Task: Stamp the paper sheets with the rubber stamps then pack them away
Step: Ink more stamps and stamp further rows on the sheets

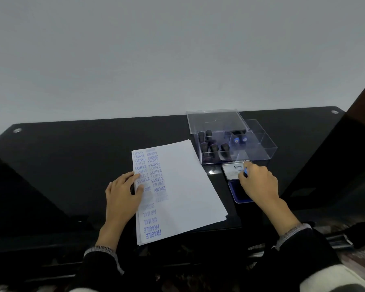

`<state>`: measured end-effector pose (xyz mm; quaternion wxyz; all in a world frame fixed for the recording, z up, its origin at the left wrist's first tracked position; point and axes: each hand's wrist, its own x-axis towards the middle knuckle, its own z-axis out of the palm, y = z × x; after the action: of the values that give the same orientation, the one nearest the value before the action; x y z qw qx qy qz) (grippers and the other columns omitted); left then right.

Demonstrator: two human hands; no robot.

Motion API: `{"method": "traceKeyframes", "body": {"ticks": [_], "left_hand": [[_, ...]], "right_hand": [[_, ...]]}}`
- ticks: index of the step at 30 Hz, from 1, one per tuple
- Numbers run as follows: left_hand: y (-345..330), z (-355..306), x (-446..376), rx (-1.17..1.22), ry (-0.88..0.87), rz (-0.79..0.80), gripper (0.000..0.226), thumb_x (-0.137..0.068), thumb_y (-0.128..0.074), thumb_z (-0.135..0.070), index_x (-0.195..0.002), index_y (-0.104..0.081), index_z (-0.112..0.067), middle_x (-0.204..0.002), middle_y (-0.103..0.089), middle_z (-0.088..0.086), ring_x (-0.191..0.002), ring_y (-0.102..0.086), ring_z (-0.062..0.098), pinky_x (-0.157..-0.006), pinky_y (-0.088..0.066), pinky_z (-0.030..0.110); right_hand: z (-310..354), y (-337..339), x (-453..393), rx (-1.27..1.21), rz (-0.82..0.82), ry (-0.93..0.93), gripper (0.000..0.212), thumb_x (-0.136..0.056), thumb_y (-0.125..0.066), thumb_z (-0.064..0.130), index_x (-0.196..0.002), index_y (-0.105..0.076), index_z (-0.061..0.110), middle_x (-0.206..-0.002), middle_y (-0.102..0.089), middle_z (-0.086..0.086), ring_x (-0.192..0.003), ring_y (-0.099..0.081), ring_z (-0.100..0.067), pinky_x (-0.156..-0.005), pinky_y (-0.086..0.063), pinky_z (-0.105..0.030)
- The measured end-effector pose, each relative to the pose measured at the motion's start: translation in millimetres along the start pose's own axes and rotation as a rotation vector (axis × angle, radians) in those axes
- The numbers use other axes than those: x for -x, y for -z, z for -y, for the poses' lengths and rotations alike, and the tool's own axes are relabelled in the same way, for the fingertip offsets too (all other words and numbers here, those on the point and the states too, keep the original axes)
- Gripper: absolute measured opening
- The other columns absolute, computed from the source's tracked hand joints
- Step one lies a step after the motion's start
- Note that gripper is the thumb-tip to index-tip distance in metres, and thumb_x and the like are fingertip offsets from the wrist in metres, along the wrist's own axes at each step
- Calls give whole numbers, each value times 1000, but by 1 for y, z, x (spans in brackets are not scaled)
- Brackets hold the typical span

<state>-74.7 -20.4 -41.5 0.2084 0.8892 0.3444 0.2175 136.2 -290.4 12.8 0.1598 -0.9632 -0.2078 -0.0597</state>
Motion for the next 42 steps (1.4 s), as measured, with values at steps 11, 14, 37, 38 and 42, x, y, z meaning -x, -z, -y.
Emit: {"method": "traceKeyframes", "body": {"ticks": [11, 14, 37, 38, 42], "left_hand": [[2, -5, 2, 4, -12, -5, 36, -93, -54, -35, -129, -57, -27, -144, -42, -11, -135, -33, 12, -117, -12, 43], [4, -4, 3, 5, -30, 27, 37, -92, -55, -38, -128, -55, -32, -147, -36, -15, -137, -28, 9, -118, -7, 44], [23, 10, -10, 170, -2, 541, 77, -84, -67, -45, -149, -28, -29, -160, -8, -13, -146, 9, 8, -114, 21, 44], [24, 10, -9, 158, -11, 567, 81, -83, -68, -45, -150, -24, -29, -161, -4, -13, -146, 13, 8, -114, 22, 44], [24, 9, -7, 108, -27, 588, 90, -81, -68, -48, -152, -16, -29, -161, 2, -12, -145, 18, 9, -113, 23, 44]], "right_hand": [[120, -24, 48, -857, 202, 78, 8, -88, -61, 10, -88, -54, 8, -79, -60, 2, -66, -53, -4, -54, -40, -5], [136, -37, 55, -876, 202, 143, 7, -86, -66, 11, -88, -61, 7, -80, -64, 0, -66, -55, -3, -57, -40, -6], [134, -74, 83, -544, 173, 535, 20, -94, -52, 24, -87, -34, 21, -84, -42, 12, -78, -41, -6, -64, -34, -13], [135, -74, 83, -538, 171, 543, 19, -94, -52, 23, -87, -35, 20, -85, -43, 10, -77, -40, -9, -64, -33, -15], [135, -73, 84, -523, 173, 552, 18, -95, -51, 23, -88, -35, 21, -86, -43, 9, -79, -43, -5, -64, -34, -15]]}}
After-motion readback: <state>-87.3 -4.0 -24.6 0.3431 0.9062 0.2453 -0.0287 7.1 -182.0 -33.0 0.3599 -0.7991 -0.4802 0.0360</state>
